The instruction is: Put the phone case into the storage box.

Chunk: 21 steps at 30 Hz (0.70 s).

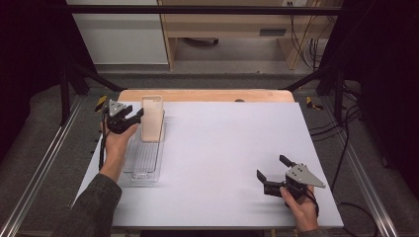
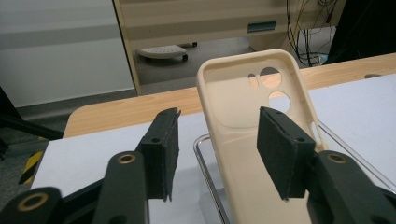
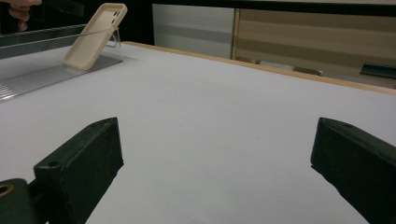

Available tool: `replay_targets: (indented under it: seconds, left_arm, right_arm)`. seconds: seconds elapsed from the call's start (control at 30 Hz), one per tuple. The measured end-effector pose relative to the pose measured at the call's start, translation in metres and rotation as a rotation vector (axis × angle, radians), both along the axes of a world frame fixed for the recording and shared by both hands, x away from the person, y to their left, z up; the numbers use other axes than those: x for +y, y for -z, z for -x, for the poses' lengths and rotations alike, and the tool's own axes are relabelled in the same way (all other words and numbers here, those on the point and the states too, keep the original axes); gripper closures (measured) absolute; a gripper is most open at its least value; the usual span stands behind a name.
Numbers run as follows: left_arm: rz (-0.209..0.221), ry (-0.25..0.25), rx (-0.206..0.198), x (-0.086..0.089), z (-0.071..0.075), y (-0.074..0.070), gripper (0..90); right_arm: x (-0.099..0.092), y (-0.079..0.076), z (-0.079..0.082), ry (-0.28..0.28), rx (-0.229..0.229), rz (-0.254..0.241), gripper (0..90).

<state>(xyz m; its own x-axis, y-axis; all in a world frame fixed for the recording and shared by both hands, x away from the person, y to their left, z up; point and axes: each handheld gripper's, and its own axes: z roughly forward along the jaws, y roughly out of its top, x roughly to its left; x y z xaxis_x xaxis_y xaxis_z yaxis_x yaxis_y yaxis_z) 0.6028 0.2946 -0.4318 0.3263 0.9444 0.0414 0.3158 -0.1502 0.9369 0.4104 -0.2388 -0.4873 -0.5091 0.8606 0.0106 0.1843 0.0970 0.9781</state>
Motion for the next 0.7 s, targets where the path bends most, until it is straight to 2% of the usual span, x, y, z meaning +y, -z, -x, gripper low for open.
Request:
replay_targets:
  seconds: [0.3, 0.6, 0.7]
  left_arm:
    - [0.008, 0.018, -0.006, -0.001, 0.005, -0.006, 36.6]
    - [0.01, 0.027, -0.025, -0.004, 0.013, -0.015, 22.1]
    - [0.024, 0.033, -0.029, -0.004, 0.015, -0.018, 16.8]
  right_arm:
    - [0.001, -0.001, 0.001, -0.002, -0.003, 0.001, 2.3]
    - [0.001, -0.002, 0.001, -0.001, -0.007, -0.003, 2.3]
    - [0.001, -0.002, 0.001, -0.003, -0.008, -0.003, 2.4]
